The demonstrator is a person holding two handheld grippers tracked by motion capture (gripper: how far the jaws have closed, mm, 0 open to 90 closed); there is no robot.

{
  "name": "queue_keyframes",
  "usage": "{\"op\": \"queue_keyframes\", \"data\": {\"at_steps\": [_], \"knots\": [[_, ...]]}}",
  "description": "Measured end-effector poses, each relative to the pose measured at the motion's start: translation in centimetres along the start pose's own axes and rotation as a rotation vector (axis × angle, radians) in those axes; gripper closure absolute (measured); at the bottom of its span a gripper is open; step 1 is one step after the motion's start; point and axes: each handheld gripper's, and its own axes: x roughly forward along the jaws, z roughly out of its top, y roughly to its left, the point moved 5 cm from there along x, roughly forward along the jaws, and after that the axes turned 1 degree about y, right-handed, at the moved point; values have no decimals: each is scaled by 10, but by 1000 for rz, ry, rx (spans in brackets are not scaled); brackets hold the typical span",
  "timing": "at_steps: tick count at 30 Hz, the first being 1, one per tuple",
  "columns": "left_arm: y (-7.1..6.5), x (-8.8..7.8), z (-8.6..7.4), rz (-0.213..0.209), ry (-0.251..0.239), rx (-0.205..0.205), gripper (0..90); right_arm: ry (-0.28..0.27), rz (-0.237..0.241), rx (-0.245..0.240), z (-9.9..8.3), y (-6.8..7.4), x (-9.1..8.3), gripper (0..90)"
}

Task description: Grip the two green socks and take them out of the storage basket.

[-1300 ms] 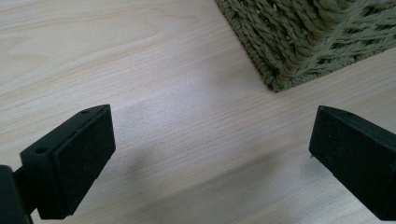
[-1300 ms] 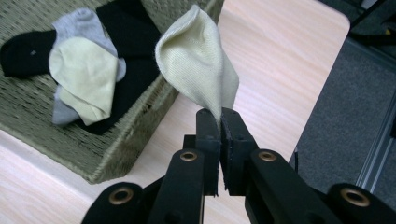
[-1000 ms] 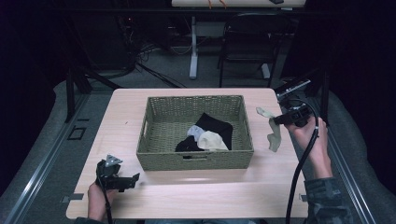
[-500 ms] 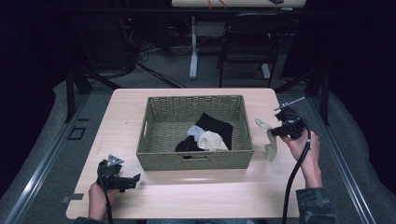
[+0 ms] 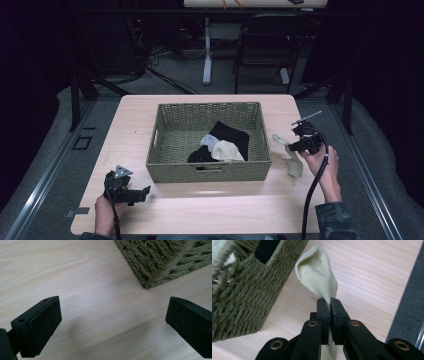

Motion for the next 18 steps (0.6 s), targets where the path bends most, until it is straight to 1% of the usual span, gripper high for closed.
{"op": "queue_keyframes", "data": {"at_steps": [1, 3, 4, 5, 6, 9, 12, 13, 16, 17, 18], "knots": [[0, 0, 0, 0, 2, 0, 3, 3, -9, 1, 0, -1, 3, 872], [0, -1, 0, -1, -3, -2, 3, 19, 0, 10, -2, -2, 10, 872], [1, -1, 0, 1, -4, -1, 3, 19, 0, 10, -2, -2, 10, 872], [1, 0, -1, 0, -3, -8, 3, 36, 7, 12, -3, -3, 15, 871], [1, 0, -1, 0, -3, -8, 3, 36, 7, 12, -3, -3, 15, 871], [0, -1, 0, 2, -1, 2, 3, 52, 1, 23, -5, -5, 22, 867], [-1, -1, -1, -2, 0, 3, 3, 63, 1, 33, -6, -6, 26, 862], [0, -1, -1, -1, -2, 2, 3, 71, 4, 41, -8, -7, 29, 851], [2, -2, -1, 2, -1, -5, 3, 79, 9, 44, -8, -8, 32, 829], [2, -1, -1, 2, -3, -7, 3, 92, 18, 48, -9, -8, 34, 792], [2, -1, -1, 2, -3, -7, 3, 92, 18, 48, -9, -8, 34, 792]]}}
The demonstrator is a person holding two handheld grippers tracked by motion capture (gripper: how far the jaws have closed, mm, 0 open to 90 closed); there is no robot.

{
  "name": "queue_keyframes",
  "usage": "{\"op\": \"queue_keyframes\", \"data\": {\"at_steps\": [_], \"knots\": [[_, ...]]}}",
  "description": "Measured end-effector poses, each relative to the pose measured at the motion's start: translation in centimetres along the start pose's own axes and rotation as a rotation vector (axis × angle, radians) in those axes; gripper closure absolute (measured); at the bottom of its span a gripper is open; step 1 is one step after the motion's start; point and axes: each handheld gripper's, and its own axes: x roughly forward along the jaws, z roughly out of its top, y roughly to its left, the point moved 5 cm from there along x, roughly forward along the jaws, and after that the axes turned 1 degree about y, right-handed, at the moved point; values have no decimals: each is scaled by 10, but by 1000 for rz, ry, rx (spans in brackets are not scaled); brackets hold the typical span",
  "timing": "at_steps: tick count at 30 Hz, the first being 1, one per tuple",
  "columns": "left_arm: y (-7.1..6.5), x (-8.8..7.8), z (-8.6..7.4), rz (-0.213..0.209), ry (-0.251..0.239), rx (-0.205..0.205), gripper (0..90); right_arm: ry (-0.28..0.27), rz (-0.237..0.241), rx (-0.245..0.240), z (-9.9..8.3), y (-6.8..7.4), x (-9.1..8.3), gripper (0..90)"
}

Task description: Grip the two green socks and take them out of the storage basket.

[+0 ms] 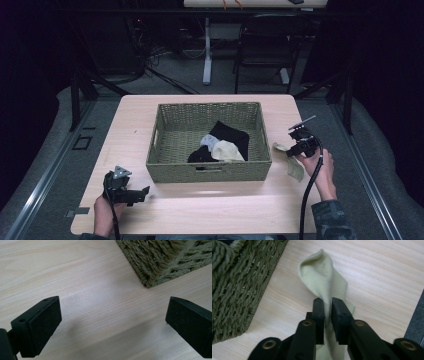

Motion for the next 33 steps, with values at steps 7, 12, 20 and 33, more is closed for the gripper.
{"op": "queue_keyframes", "data": {"at_steps": [7, 12, 20, 33], "knots": [[-1, -1, 0, -2, -3, 1, 3, -12, 3, -4, 0, 2, -10, 529], [0, 0, 0, -3, 1, 8, 3, -30, 5, -8, 1, 3, -19, 449], [-1, 0, 1, -4, -6, 0, 3, -148, 56, -3, 5, 9, -54, 236], [-2, 1, 2, -9, 0, 5, 3, -231, 103, -159, 41, 62, -106, 173]]}}
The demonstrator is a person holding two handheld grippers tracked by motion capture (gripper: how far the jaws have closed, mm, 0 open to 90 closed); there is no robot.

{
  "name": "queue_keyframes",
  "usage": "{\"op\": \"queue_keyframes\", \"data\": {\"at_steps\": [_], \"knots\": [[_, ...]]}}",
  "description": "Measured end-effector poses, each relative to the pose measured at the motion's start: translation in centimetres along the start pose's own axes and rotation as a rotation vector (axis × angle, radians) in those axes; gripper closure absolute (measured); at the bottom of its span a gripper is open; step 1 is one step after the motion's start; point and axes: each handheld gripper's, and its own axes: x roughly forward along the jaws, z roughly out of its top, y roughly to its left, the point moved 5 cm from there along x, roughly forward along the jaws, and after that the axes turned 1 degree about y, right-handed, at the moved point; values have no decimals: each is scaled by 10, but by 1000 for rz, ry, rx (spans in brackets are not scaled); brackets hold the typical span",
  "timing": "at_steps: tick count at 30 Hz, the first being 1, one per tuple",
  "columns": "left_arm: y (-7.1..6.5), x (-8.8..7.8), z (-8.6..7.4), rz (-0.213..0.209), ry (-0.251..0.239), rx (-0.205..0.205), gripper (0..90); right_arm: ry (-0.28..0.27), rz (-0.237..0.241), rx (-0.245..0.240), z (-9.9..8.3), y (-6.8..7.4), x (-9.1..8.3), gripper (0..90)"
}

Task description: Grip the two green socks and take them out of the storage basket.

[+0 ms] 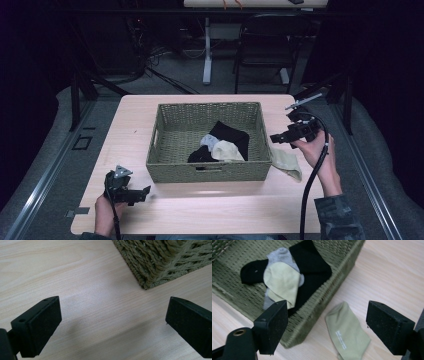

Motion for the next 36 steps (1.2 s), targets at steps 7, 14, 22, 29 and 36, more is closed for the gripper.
{"op": "queue_keyframes", "data": {"at_steps": [7, 14, 22, 29, 36], "knots": [[-1, 0, 0, 4, -8, 0, 3, 20, 20, -59, 28, 19, 2, 165], [0, 0, 0, -1, -1, -2, 3, 83, 48, -121, 55, 43, 20, 165], [0, -1, -1, -5, -4, 1, 3, 177, 78, -142, 69, 56, 55, 143], [-1, -1, -1, -3, -5, 3, 3, 236, 93, -140, 70, 63, 82, 130], [-1, 0, -1, -5, 2, 6, 4, 281, 111, -147, 65, 78, 110, 148]]}}
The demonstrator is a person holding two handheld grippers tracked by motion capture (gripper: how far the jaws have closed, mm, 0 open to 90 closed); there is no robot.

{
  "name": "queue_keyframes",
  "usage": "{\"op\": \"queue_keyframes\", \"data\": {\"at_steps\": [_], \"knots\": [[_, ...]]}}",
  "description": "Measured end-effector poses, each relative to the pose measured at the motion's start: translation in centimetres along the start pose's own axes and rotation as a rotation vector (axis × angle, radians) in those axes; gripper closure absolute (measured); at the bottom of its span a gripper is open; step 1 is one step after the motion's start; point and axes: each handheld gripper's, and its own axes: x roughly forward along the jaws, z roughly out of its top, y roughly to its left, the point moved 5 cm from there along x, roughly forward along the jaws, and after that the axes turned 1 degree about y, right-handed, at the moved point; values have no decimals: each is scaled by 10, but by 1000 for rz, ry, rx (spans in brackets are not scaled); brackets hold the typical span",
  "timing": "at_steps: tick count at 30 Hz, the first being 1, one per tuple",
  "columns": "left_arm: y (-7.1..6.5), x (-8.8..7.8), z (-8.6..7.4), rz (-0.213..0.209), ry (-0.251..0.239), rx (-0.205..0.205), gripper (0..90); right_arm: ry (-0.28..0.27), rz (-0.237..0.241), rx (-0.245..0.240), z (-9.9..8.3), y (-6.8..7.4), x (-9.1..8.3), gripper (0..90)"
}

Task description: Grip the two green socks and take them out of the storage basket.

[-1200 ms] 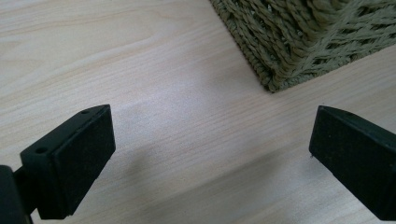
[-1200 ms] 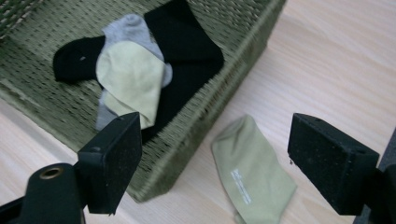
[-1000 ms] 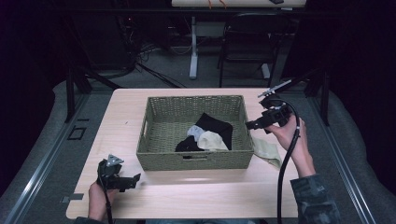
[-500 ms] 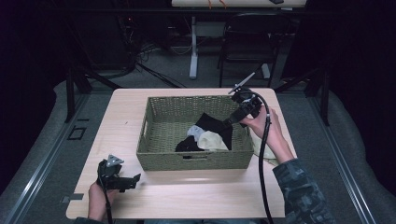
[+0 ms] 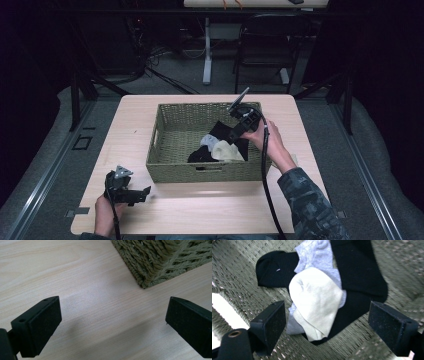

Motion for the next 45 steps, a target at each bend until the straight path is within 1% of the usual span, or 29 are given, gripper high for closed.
{"op": "queue_keyframes", "data": {"at_steps": [1, 4, 5, 6, 10, 15, 16, 17, 18, 19, 20, 21, 22, 23, 24, 25, 26, 27, 29, 30, 35, 36, 37, 38, 39, 41, 42, 43, 45], "knots": [[0, 0, 0, 0, 0, 0, 3, 34, 2, -18, 0, 0, 1, 151], [0, 0, 0, 0, -3, 0, 4, 48, 9, -26, 0, 1, 8, 160], [0, 0, 0, 1, -4, 0, 4, 44, 13, -14, 1, 3, 12, 163], [0, 0, 0, 1, -7, -3, 4, 57, 7, -26, 1, 3, 19, 174], [0, 0, -1, 0, -2, -3, 4, 78, 3, -30, 2, 5, 28, 192], [0, -1, -1, 2, -3, 1, 4, 116, 4, -28, 2, 9, 43, 247], [1, -1, -1, 1, -2, 6, 5, 120, 7, -22, 3, 9, 52, 260], [1, -1, -1, 1, -2, 6, 5, 120, 7, -22, 3, 9, 52, 260], [1, -1, -1, 3, -3, 6, 5, 130, 7, -8, 3, 11, 60, 289], [1, -1, 0, 4, -2, 6, 5, 130, 7, -8, 3, 11, 60, 289], [0, -1, 0, 2, -3, 2, 5, 160, 3, -18, 3, 10, 65, 348], [0, -1, -1, 2, -2, 6, 5, 160, 3, -18, 3, 10, 65, 348], [0, -1, -1, 1, -2, -2, 5, 171, -2, -7, 2, 9, 69, 469], [0, -1, -1, 1, -2, -2, 5, 171, -2, -7, 2, 9, 69, 469], [1, -1, -1, 1, 0, -1, 5, 185, 0, -4, 1, 7, 71, 587], [1, -1, -1, 1, 0, -2, 5, 185, 0, -4, 1, 7, 71, 587], [1, -1, -1, 1, 1, -1, 6, 181, 18, 10, 0, 7, 73, 700], [1, -1, -1, 1, 1, -1, 6, 181, 18, 10, 0, 7, 73, 700], [1, 0, -1, 1, 0, -2, 6, 197, 13, 6, -1, 7, 70, 811], [0, 0, -1, 1, -1, -2, 6, 198, 6, -7, -1, 7, 68, 820], [0, -1, 0, 4, -1, 1, 6, 161, -5, -9, -1, 7, 58, 827], [0, 0, 0, 2, 0, 7, 6, 146, -6, -10, -2, 6, 49, 826], [0, 0, 0, 2, 0, 7, 6, 146, -6, -10, -2, 6, 49, 826], [0, 0, 1, 2, 0, 3, 6, 122, -15, -16, -2, 6, 39, 826], [0, 0, 1, 2, 0, 3, 6, 122, -15, -16, -2, 6, 39, 826], [0, 0, 1, 4, -2, 4, 6, 98, -23, -21, -1, 5, 28, 826], [0, 0, 1, 4, -1, 7, 6, 76, -28, -16, -1, 6, 18, 826], [0, 0, 1, 4, -1, 7, 6, 76, -28, -16, -1, 6, 18, 826], [-1, 1, 2, 3, -2, -2, 6, 61, -40, -27, 0, 4, 7, 826]]}}
